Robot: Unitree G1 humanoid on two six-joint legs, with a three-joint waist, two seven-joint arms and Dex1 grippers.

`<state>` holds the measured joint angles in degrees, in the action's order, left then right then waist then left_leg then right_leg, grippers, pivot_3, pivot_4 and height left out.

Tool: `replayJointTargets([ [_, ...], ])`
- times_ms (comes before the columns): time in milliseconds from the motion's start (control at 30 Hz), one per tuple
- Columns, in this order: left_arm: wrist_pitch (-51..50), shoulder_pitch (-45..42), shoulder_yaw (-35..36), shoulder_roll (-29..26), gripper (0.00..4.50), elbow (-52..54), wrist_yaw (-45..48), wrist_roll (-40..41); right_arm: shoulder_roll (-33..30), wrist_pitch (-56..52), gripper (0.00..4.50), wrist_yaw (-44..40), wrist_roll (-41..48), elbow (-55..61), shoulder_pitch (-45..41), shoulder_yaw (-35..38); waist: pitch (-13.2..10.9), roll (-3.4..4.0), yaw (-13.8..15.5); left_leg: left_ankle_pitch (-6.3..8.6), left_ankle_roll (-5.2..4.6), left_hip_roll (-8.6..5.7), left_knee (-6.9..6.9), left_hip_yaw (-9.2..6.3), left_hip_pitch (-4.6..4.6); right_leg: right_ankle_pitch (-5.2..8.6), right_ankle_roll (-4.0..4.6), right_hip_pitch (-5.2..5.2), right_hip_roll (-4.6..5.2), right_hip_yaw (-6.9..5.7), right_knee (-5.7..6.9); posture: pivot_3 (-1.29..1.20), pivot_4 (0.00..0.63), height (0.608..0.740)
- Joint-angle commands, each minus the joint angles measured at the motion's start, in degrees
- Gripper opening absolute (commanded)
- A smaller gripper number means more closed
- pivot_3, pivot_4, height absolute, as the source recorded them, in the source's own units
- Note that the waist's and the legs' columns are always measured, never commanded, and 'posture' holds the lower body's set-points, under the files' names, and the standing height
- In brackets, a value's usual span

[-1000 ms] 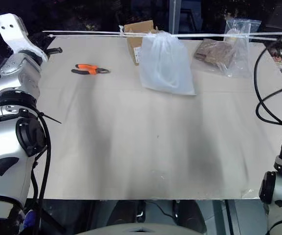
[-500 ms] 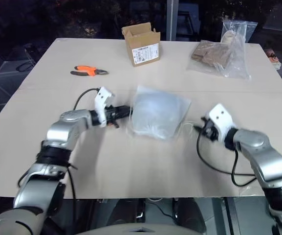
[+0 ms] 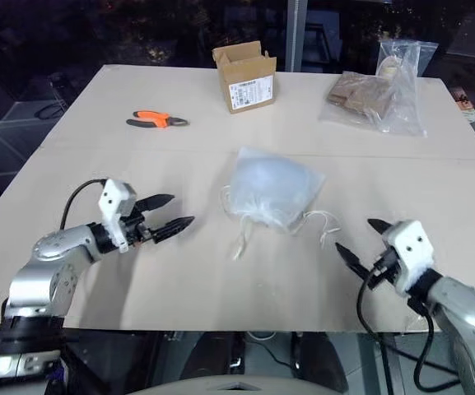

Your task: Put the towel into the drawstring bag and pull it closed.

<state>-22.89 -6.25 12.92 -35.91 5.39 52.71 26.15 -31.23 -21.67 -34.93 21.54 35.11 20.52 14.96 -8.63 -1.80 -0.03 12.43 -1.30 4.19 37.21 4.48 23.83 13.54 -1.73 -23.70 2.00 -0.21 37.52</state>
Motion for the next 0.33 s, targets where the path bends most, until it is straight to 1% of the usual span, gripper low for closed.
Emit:
replayJointTargets([
  [33,-0.6,3.1,3.4,1.1,4.45,7.3,-2.6,3.6,1.0,3.9,4.5,1.2,-0.5,2.1,2.0,4.2,0.0,-0.01,0.0,0.0,0.0,0.0,0.01,0.02,-0.02,0.0,0.0,0.01,0.02,0.01,0.0,0.0,0.15,0.74],
  [233,-2.5,10.4,4.9,1.8,4.45,14.7,-6.1,5.7,1.0,5.7,4.5,2.3,-1.1,-0.2,0.9,6.4,0.1,-0.02,-0.4,0.0,0.0,0.0,0.0,0.14,-0.1,-0.01,0.02,0.0,0.12,0.08,0.0,0.0,0.15,0.74],
  [333,-2.8,13.9,4.8,3.3,4.45,18.3,-8.1,6.9,0.5,6.3,4.5,2.0,-1.4,-1.7,-0.6,6.3,0.1,-0.02,-0.4,0.01,0.0,0.0,-0.08,0.14,-0.09,-0.03,0.13,-0.01,0.11,0.06,-0.06,0.0,0.15,0.74],
])
